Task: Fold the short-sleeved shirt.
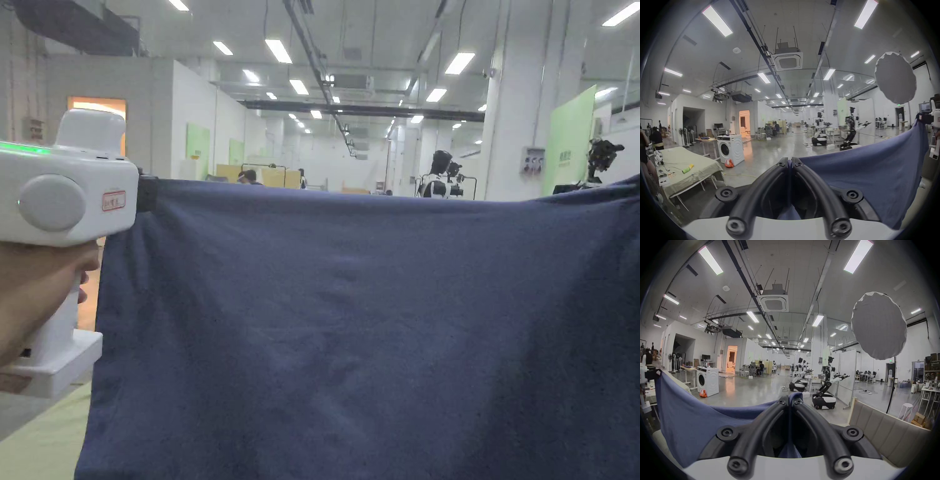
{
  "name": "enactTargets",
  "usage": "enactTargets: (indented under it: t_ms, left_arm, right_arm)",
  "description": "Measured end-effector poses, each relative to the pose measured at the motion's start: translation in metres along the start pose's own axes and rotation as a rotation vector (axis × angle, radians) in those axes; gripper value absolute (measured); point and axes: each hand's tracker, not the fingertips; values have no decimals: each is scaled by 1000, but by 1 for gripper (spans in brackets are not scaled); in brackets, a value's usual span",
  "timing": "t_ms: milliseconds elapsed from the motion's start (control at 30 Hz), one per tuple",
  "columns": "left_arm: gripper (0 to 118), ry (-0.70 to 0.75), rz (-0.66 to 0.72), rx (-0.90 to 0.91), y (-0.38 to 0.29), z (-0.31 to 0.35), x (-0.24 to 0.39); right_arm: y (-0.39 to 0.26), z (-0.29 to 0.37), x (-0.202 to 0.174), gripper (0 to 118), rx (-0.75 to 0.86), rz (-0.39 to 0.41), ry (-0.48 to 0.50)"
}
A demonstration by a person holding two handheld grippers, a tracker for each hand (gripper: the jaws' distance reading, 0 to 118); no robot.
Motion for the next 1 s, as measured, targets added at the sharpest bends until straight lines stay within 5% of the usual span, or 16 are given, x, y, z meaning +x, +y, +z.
enactTargets:
  t_ms: [533, 767, 1000]
  left_arm:
    - [2, 130, -36, 92, -58, -222, 69]
    - [2, 108, 5, 2, -159, -280, 101]
    - [2, 59, -18, -170, -287, -287, 122]
  right_arm:
    - [-74, -211, -14, 5, 99, 73, -119]
    - [-169, -247, -8, 5, 28, 51, -129]
    - [-299, -241, 2, 5, -107, 49, -36]
